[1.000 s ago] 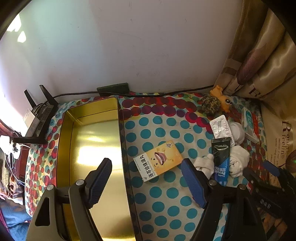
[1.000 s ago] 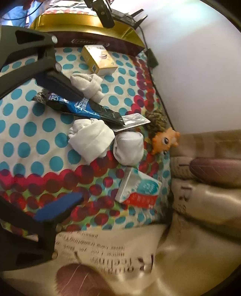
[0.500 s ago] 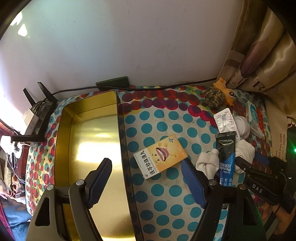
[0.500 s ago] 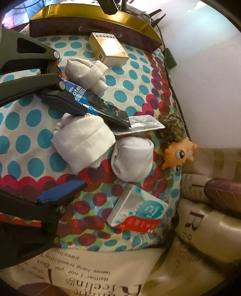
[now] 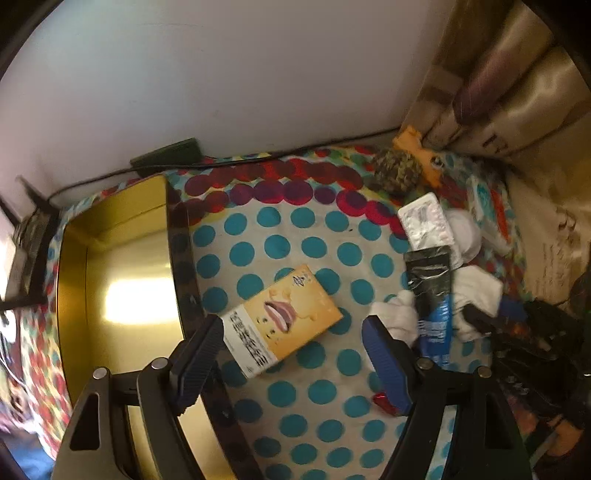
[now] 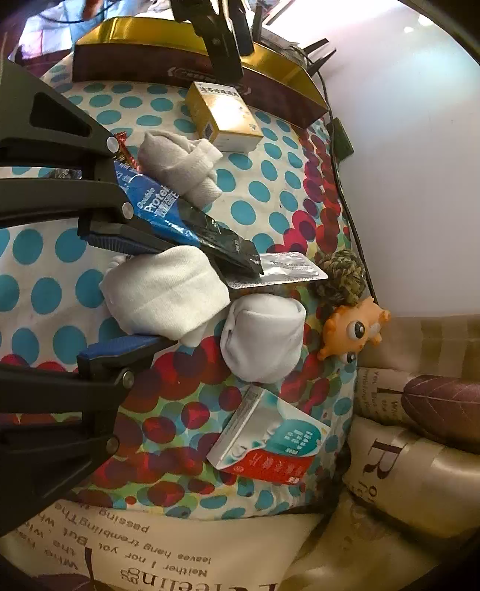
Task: Organize objects
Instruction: 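Grasp the yellow medicine box with the left gripper, then carry the yellow box into the gold tray and release it, then carry the white sock ball into the gold tray and release it, then grasp the rolled white sock with the left gripper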
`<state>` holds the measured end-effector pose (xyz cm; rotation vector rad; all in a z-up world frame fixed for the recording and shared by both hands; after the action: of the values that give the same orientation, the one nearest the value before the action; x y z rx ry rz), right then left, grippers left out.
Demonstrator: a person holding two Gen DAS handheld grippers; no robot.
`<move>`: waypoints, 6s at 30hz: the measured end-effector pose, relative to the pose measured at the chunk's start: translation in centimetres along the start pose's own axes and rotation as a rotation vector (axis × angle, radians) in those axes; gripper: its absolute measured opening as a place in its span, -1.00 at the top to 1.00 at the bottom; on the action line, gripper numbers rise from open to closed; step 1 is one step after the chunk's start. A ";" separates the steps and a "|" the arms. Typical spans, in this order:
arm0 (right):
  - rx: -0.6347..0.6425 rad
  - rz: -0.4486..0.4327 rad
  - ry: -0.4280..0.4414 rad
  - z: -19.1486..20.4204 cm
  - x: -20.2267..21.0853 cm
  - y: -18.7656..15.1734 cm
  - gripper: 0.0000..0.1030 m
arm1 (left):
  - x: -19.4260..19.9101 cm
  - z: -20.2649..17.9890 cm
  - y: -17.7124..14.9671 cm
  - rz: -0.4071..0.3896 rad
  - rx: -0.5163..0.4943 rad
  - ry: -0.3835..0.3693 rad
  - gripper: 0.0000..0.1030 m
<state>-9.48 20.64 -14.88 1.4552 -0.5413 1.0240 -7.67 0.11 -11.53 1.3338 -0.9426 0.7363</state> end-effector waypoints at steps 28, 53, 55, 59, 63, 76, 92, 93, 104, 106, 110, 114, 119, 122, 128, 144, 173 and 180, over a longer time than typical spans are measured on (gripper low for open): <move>-0.042 -0.047 0.017 -0.7 1.6 -0.2 0.29 | -7.9 0.0 -0.1 0.237 -0.425 -0.063 -0.50; -0.059 -0.085 -0.004 -0.4 2.7 0.4 0.29 | 3.6 3.9 0.1 -0.034 0.035 0.010 -0.07; -0.056 -0.083 0.001 -0.5 2.8 0.4 0.29 | 4.3 5.8 -1.0 -0.033 0.096 0.045 -0.07; -0.054 -0.081 0.004 -0.6 3.0 0.5 0.29 | 4.4 9.1 -3.7 -0.001 0.203 0.112 -0.08; -0.051 -0.077 0.008 -0.6 3.1 0.4 0.29 | 3.5 11.0 -6.0 0.050 0.290 0.115 -0.08; -0.026 -0.073 -0.005 1.2 3.6 0.0 0.29 | 1.6 11.1 -8.6 0.087 0.347 0.126 -0.10; -0.005 -0.086 -0.002 2.0 4.8 0.4 0.29 | 3.5 11.8 -9.1 0.030 0.463 0.181 -0.10; 0.000 -0.090 0.001 2.2 4.9 0.5 0.29 | 4.1 11.7 -9.1 0.011 0.468 0.194 -0.10; 0.186 -0.138 0.171 11.4 5.5 4.0 0.29 | 7.7 12.3 -10.6 -0.038 0.465 0.257 -0.11; 0.241 -0.132 0.226 14.4 5.0 4.5 0.29 | 8.3 12.4 -10.8 -0.048 0.449 0.272 -0.11; 0.358 -0.125 0.303 19.9 3.9 5.2 0.29 | 9.2 12.4 -11.2 -0.062 0.420 0.288 -0.11; 0.438 -0.087 0.359 24.8 2.0 5.8 0.29 | 9.8 12.5 -11.7 -0.074 0.418 0.281 -0.11; 0.520 -0.036 0.366 28.5 -0.7 5.7 0.29 | 9.5 12.6 -12.2 -0.051 0.409 0.270 -0.11; 0.553 0.007 0.350 29.9 -2.7 5.5 0.29 | 9.4 12.6 -12.3 -0.039 0.404 0.264 -0.12; 0.563 0.041 0.340 31.2 -4.6 4.9 0.29 | 9.5 13.2 -12.6 -0.033 0.425 0.264 -0.12; 0.494 -0.030 0.371 30.5 -4.1 5.4 -0.37 | 10.6 13.6 -11.8 -0.096 0.413 0.292 -0.12; 0.095 -0.181 0.085 4.1 3.6 5.6 -0.65 | 7.9 4.1 -3.9 -0.144 0.176 0.132 -0.12; -0.045 -0.144 0.043 -2.5 1.9 5.3 -0.64 | 6.1 -0.6 -1.4 -0.143 0.084 0.092 -0.12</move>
<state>-13.56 22.51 -10.63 1.4085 -0.4192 0.9214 -3.58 0.12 -6.76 1.4129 -0.7422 0.7267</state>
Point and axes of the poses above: each gripper's, at about its wrist camera, not at the fingertips, and x roughly against the way its jaws point, z to its left, y to its top, the point moved 3 cm from there along -x, roughly the way its jaws point, and after that the axes turned 6 degrees about -z, right-handed, at the moved point
